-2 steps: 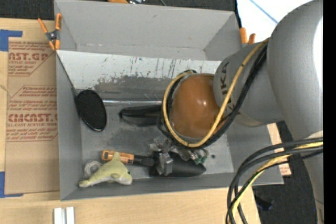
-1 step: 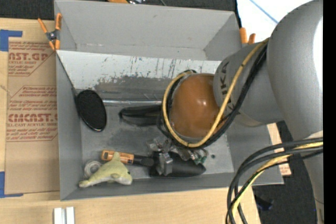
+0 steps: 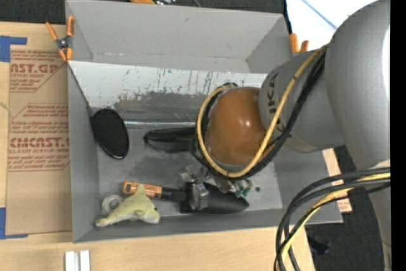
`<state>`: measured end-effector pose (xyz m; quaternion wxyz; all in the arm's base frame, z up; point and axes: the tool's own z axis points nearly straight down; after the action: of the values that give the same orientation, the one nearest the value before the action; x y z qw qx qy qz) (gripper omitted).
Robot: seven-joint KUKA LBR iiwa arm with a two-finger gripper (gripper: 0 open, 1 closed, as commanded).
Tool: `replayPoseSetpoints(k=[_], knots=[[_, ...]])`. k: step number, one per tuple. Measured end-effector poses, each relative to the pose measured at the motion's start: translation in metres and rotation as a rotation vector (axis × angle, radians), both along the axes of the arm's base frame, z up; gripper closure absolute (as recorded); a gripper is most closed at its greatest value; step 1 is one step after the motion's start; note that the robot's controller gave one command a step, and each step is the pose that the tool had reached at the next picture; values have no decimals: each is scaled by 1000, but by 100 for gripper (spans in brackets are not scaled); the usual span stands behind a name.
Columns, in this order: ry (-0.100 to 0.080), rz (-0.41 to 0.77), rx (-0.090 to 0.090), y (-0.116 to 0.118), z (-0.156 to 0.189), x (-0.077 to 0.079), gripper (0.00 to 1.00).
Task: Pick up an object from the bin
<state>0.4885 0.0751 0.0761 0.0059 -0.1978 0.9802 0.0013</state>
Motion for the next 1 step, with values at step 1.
replayPoseSetpoints(k=[1], knots=[[0, 0, 0, 0, 3, 0, 100]])
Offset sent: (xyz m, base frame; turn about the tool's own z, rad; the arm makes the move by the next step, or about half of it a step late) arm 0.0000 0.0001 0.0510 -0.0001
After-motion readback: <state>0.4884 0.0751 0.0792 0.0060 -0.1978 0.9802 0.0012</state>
